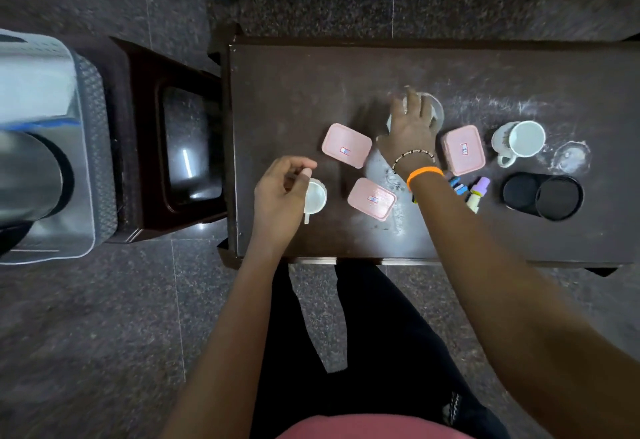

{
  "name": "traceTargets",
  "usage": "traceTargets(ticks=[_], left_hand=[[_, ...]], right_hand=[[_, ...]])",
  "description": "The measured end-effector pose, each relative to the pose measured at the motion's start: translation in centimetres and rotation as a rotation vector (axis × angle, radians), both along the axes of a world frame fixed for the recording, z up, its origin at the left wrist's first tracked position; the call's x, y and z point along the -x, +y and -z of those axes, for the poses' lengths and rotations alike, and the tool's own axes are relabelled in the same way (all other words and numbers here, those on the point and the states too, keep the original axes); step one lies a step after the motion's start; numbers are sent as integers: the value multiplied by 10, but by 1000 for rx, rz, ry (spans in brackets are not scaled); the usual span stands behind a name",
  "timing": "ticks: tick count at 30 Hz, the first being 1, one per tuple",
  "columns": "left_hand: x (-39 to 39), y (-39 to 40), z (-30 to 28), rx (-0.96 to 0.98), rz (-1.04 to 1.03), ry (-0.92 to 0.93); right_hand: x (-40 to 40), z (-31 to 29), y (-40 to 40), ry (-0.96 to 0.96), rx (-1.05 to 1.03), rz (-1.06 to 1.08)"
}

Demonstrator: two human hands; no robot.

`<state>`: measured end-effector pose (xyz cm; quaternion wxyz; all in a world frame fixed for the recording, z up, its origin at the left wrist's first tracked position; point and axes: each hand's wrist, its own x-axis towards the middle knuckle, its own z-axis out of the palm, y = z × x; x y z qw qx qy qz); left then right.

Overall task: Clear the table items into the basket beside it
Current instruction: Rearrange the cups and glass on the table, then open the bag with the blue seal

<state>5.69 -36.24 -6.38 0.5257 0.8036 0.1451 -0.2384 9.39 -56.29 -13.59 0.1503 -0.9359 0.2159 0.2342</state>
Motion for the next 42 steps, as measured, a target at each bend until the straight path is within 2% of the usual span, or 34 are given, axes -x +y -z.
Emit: traceTargets(ticks=[5,12,17,21,27,31,34,39,42], left_hand=[[-5,73,-11,18,-140,-44],[-15,215,-16,-91,-299,-126],[-27,306,-6,-113,-345,-98],[-33,349,6,-94,-339,-48],[-36,367,19,-4,-314,-28],[-34,368,19,45,-336,-9],[-37,362,10,102,-351,19],[-54,334,-8,127,-417,-58],[-65,307,-23,177,-479,-112]], right_hand=[[-6,-31,109,-169,-203,-247],[-35,-72,301,-327,-439,-607],[-78,-56,403,-235,-331,-840],[-109,-27,455,-59,-85,-957],[-139,0,484,159,78,-917],[-146,0,490,76,58,-854],[-146,-18,477,-114,-81,-699],[-112,-71,435,-397,-520,-271],[-75,-99,405,-433,-675,-133]])
